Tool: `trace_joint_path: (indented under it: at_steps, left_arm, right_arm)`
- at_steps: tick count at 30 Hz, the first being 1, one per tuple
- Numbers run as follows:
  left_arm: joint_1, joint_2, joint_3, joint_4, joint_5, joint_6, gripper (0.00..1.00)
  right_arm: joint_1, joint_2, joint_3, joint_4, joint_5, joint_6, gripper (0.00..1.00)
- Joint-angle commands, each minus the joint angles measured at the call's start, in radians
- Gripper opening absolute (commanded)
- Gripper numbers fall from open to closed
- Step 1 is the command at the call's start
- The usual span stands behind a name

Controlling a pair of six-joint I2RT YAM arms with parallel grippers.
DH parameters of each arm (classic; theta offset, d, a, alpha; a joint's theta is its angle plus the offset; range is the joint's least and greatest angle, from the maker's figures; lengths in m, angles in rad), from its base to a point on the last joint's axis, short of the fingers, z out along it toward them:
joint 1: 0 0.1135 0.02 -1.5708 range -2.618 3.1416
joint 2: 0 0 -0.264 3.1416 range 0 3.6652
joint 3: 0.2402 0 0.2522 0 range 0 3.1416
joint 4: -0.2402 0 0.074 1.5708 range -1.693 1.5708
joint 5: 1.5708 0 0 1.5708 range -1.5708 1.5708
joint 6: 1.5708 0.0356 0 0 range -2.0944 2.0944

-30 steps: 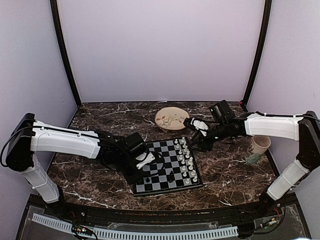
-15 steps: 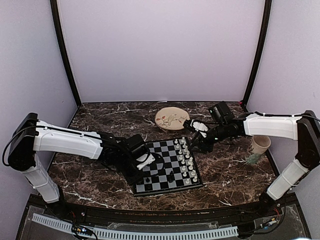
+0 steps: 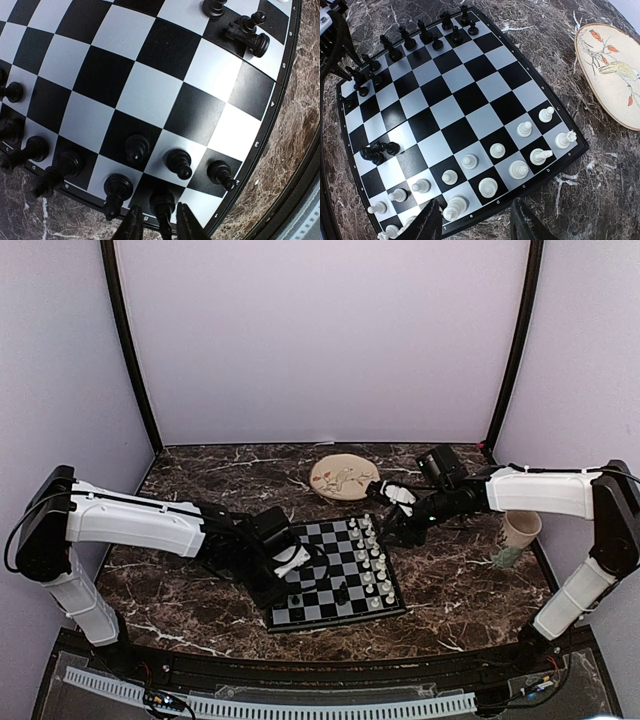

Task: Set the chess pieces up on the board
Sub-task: Place the pawn on c7, then pick up the pawn from the chessboard.

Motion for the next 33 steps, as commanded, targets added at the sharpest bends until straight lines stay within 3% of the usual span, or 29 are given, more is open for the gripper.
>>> trace_joint_path:
  at_steps: [1,7,11,21,26,33]
  left_arm:
    - [-0.005,-0.077,0.068,-0.05,0.006,0.014,0.27]
    - [-0.004,-0.148,0.128,-0.036,0.0,0.043,0.31]
    - [0.017,-0.156,0.219,-0.023,-0.084,0.087,0.36]
    - [0.319,-0.08,0.418,0.151,-0.053,0.066,0.38]
    - [0.435,-0.117,0.331,0.328,0.016,0.046,0.39]
    - [0.53,-0.189,0.155,0.413,0.019,0.03,0.4]
  right_arm:
    - [-0.005,0.0,0.032,-0.009,-0.028,-0.002,0.47]
    - [-0.004,-0.024,0.074,-0.062,-0.033,-0.019,0.46]
    - [0.006,-0.032,0.134,-0.135,-0.07,-0.045,0.45]
    - [0.228,0.122,0.294,-0.281,0.109,-0.126,0.39]
    - [0.295,0.252,0.374,-0.359,0.139,-0.125,0.38]
    - [0.337,0.346,0.411,-0.397,0.19,-0.113,0.38]
